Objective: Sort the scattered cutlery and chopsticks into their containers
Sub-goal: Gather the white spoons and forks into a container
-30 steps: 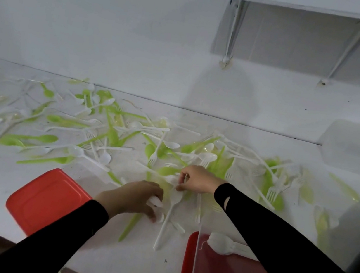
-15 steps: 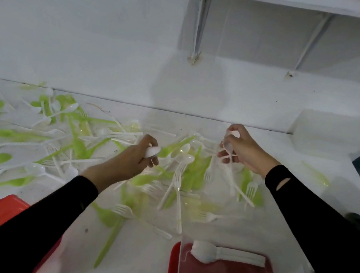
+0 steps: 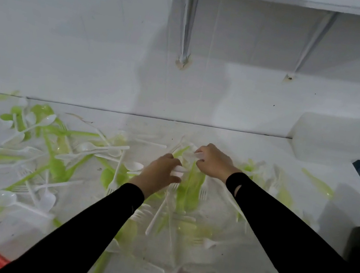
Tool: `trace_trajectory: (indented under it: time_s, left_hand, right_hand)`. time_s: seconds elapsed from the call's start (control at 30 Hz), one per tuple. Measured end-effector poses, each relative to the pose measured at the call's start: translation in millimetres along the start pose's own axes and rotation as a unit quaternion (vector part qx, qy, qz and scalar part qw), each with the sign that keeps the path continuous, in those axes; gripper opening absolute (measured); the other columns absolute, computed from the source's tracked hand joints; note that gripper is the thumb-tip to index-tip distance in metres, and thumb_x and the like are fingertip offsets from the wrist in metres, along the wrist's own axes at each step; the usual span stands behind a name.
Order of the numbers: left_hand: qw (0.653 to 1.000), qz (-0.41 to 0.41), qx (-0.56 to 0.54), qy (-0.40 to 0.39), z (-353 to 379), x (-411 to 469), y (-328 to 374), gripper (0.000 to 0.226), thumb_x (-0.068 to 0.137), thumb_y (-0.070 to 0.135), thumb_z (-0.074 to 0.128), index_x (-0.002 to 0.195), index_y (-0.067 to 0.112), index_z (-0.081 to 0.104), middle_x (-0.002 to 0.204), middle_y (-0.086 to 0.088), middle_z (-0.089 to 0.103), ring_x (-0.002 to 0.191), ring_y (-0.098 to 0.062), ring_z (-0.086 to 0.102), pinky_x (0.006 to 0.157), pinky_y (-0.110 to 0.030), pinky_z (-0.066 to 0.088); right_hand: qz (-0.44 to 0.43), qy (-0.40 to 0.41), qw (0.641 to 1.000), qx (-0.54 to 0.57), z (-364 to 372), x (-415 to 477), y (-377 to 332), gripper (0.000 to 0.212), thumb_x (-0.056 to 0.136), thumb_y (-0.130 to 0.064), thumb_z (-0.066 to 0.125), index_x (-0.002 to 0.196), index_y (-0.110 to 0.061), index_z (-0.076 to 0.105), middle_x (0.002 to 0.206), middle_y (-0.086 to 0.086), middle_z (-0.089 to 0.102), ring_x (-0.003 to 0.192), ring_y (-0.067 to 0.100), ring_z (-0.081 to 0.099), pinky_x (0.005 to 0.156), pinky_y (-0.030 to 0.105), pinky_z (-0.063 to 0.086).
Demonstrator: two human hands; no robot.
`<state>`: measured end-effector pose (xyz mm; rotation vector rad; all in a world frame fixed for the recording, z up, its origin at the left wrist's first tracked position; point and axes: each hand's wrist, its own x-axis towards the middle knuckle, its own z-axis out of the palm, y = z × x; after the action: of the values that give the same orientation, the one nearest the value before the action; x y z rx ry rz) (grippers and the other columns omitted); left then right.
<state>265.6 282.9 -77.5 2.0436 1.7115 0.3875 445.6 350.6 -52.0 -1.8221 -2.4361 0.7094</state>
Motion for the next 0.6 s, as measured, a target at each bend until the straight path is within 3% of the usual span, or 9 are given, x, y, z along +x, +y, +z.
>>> trace_trajectory:
  time_s: [0.13, 0.27, 0.37, 0.43, 0.5, 0.6]
  left_hand:
    - [1.0, 0.01, 0.015, -0.018, 3, -5, -7, 0.034, 0.078, 0.035, 0.078, 0.102, 0.013, 0.067, 0.098, -0.002, 0.055, 0.091, -0.023, 0.059, 0.076, -0.032, 0.045]
    - [1.0, 0.023, 0.018, 0.01, -5, -11, -12, 0.027, 0.085, 0.04, 0.071, 0.097, 0.016, 0.071, 0.096, -0.002, 0.064, 0.091, -0.022, 0.062, 0.076, -0.034, 0.049]
    - [0.998, 0.055, -0.009, 0.001, -17, -12, -17, 0.019, 0.086, 0.024, 0.068, 0.101, 0.017, 0.075, 0.1, -0.002, 0.07, 0.096, -0.022, 0.065, 0.083, -0.033, 0.049]
    - [0.996, 0.074, -0.036, 0.034, -24, -10, -22, 0.026, 0.082, 0.022, 0.06, 0.102, 0.014, 0.075, 0.099, -0.004, 0.073, 0.093, -0.025, 0.066, 0.081, -0.029, 0.046]
    - [0.993, 0.03, -0.071, 0.085, -38, -11, -21, 0.03, 0.085, 0.027, 0.056, 0.107, 0.013, 0.07, 0.097, -0.003, 0.074, 0.088, -0.025, 0.067, 0.076, -0.028, 0.043]
    - [0.974, -0.026, -0.179, 0.135, -54, -9, -22, 0.013, 0.097, 0.019, 0.056, 0.109, 0.014, 0.057, 0.082, 0.003, 0.071, 0.068, -0.013, 0.066, 0.068, -0.028, 0.051]
  right_hand:
    - [-0.031, 0.006, 0.999, 0.02, 9, 18, -4, 0.036, 0.098, -0.021, 0.046, 0.133, -0.02, 0.054, 0.134, 0.002, 0.046, 0.119, 0.023, 0.055, 0.094, 0.035, 0.045]
    - [-0.031, 0.006, 0.999, 0.014, 13, 29, -7, 0.037, 0.097, -0.028, 0.053, 0.132, -0.019, 0.055, 0.134, 0.003, 0.049, 0.117, 0.024, 0.056, 0.095, 0.036, 0.045]
    - [-0.012, 0.01, 1.0, 0.017, 18, 29, -7, 0.037, 0.09, -0.032, 0.064, 0.123, -0.017, 0.059, 0.124, 0.002, 0.059, 0.112, 0.023, 0.059, 0.085, 0.032, 0.044]
    - [-0.007, 0.009, 0.999, 0.031, 19, 29, -4, 0.027, 0.088, -0.03, 0.065, 0.109, -0.012, 0.064, 0.11, 0.004, 0.066, 0.102, 0.025, 0.062, 0.073, 0.03, 0.042]
    - [-0.013, 0.014, 0.998, 0.059, 15, 27, -2, 0.021, 0.09, -0.028, 0.062, 0.097, -0.009, 0.061, 0.099, 0.006, 0.067, 0.091, 0.027, 0.063, 0.068, 0.032, 0.043]
    - [-0.02, 0.036, 0.994, 0.1, 1, 31, 5, 0.015, 0.095, -0.025, 0.054, 0.099, -0.014, 0.045, 0.099, 0.009, 0.062, 0.087, 0.029, 0.06, 0.073, 0.035, 0.046]
